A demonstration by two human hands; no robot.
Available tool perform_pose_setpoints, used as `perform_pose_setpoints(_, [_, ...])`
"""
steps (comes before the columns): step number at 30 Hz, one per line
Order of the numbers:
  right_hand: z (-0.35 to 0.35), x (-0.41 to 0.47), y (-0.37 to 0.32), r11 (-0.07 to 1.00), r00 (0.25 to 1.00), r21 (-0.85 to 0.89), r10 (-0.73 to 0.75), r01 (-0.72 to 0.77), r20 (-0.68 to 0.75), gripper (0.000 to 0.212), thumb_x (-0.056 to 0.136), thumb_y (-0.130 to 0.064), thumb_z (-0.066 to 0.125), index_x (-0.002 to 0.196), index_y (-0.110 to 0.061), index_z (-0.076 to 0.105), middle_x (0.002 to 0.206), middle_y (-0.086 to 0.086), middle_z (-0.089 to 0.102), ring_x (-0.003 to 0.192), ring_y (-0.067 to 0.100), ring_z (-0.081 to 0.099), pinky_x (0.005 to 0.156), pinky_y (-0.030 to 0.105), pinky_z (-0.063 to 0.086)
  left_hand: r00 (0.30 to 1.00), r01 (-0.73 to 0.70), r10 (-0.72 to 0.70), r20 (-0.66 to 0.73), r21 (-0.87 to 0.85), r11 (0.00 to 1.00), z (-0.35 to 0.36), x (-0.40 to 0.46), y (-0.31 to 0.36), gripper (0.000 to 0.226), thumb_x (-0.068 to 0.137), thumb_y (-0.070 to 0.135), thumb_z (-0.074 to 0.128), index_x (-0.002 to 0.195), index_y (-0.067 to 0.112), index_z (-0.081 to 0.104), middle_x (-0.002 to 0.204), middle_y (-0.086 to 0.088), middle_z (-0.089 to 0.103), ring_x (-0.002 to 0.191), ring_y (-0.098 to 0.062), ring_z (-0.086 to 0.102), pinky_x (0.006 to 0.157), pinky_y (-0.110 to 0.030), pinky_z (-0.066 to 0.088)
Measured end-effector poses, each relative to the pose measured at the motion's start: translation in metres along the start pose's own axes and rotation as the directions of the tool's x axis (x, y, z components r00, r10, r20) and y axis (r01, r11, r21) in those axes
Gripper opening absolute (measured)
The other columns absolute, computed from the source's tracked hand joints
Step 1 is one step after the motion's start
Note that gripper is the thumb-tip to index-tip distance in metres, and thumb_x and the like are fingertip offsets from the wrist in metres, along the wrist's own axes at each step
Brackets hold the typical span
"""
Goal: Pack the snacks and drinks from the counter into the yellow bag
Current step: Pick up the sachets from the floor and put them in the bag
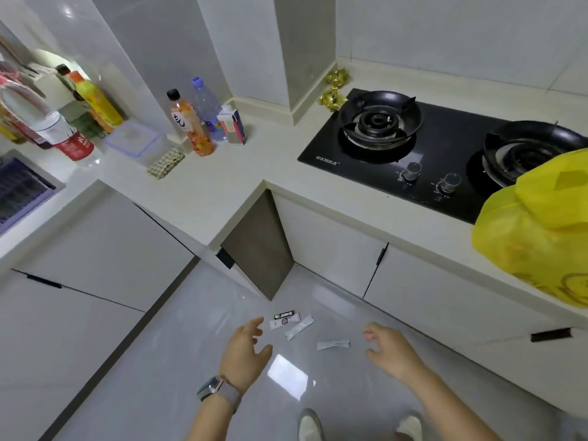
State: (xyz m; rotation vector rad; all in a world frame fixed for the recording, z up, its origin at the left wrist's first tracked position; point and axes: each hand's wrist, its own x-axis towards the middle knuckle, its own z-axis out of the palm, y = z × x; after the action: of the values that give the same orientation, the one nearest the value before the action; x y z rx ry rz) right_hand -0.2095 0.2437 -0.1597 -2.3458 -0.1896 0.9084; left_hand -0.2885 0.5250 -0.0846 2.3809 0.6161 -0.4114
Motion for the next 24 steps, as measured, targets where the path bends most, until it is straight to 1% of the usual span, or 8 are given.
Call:
perform_pose_setpoints(2, [0.011,-0.002,0.000,0.999,0.999,0.003,0.037,-0.037,-0.007,0.035,0.079,-0.010,0.063,0.113,-0.015,0.060,0.107,0.001,0.065,0.103,0.012,0.062,0.086,0.017,0.045,1.000,-0.008,0.007,0.023,0.000,1.000,0.002,0.006,-0.007,0.056,0.084,0.023,0.063,0.135,0.021,0.040,0.116,0.001,0.055,0.090,-0.008,0.051,0.079,-0.012,0.039])
perform_pose_setpoints(3, [0.014,-0.003,0.000,0.999,0.999,0.001,0.049,-0.049,-0.010,0.033,0.079,-0.011,0.062,0.111,-0.019,0.060,0.107,-0.001,0.065,0.102,0.012,0.062,0.086,0.017,0.045,1.000,-0.010,0.010,0.028,-0.010,1.000,0.005,0.009,-0.010,0.056,0.083,0.022,0.063,0.134,0.021,0.041,0.112,0.002,0.054,0.089,-0.007,0.051,0.077,-0.009,0.036])
perform_pose_setpoints(6, [0.024,0.003,0.008,0.997,0.997,0.009,0.071,-0.071,-0.004,0.036,0.081,-0.015,0.061,0.105,-0.039,0.049,0.106,-0.005,0.062,0.101,0.008,0.060,0.088,0.019,0.046,1.000,-0.008,0.009,0.026,-0.038,0.999,0.019,0.021,-0.018,0.053,0.082,0.018,0.063,0.131,0.020,0.045,0.104,0.006,0.053,0.085,-0.004,0.051,0.069,-0.002,0.033])
perform_pose_setpoints(9, [0.031,0.022,0.028,0.995,0.996,-0.035,0.093,-0.093,0.012,0.041,0.084,-0.018,0.060,0.122,-0.029,0.051,0.105,-0.006,0.058,0.105,0.008,0.057,0.088,0.017,0.042,1.000,-0.005,0.006,0.024,-0.058,0.998,0.047,0.034,-0.026,0.050,0.081,0.015,0.063,0.128,0.022,0.048,0.102,0.007,0.054,0.081,0.002,0.050,0.065,-0.001,0.037])
perform_pose_setpoints(11, [0.041,0.037,0.043,0.994,0.995,-0.049,0.098,-0.097,0.016,0.045,0.085,-0.019,0.059,0.129,-0.024,0.049,0.112,-0.003,0.060,0.110,0.009,0.056,0.091,0.018,0.042,0.999,-0.006,0.008,0.031,-0.072,0.997,0.069,0.045,-0.034,0.049,0.081,0.016,0.063,0.127,0.024,0.048,0.102,0.008,0.054,0.080,0.007,0.049,0.064,-0.002,0.038])
perform_pose_setpoints(15, [0.069,0.072,0.075,0.993,0.994,-0.067,0.102,-0.100,0.028,0.045,0.086,-0.017,0.058,0.130,-0.020,0.049,0.124,-0.002,0.059,0.116,0.009,0.054,0.093,0.018,0.040,0.997,0.010,-0.005,0.082,-0.060,0.998,0.116,0.075,-0.060,0.048,0.082,0.018,0.062,0.127,0.024,0.048,0.101,0.009,0.055,0.081,0.001,0.051,0.066,-0.002,0.035])
perform_pose_setpoints(19, [0.112,0.115,0.109,0.989,0.991,-0.109,0.112,-0.103,0.078,0.044,0.086,-0.017,0.058,0.129,-0.018,0.050,0.124,-0.001,0.060,0.115,0.010,0.055,0.091,0.015,0.038,0.989,0.024,-0.016,0.150,-0.052,0.998,0.161,0.106,-0.096,0.047,0.083,0.020,0.061,0.128,0.023,0.048,0.099,0.009,0.055,0.085,-0.006,0.053,0.076,-0.010,0.037])
perform_pose_setpoints(24, [0.182,0.181,0.160,0.978,0.976,-0.158,0.158,-0.134,0.152,0.043,0.087,-0.021,0.057,0.129,-0.020,0.050,0.125,0.001,0.061,0.116,0.012,0.056,0.091,0.017,0.041,0.976,0.023,-0.015,0.218,-0.033,0.999,0.224,0.149,-0.155,0.043,0.084,0.022,0.059,0.126,0.025,0.050,0.099,0.011,0.055,0.087,-0.005,0.054,0.076,-0.009,0.040])
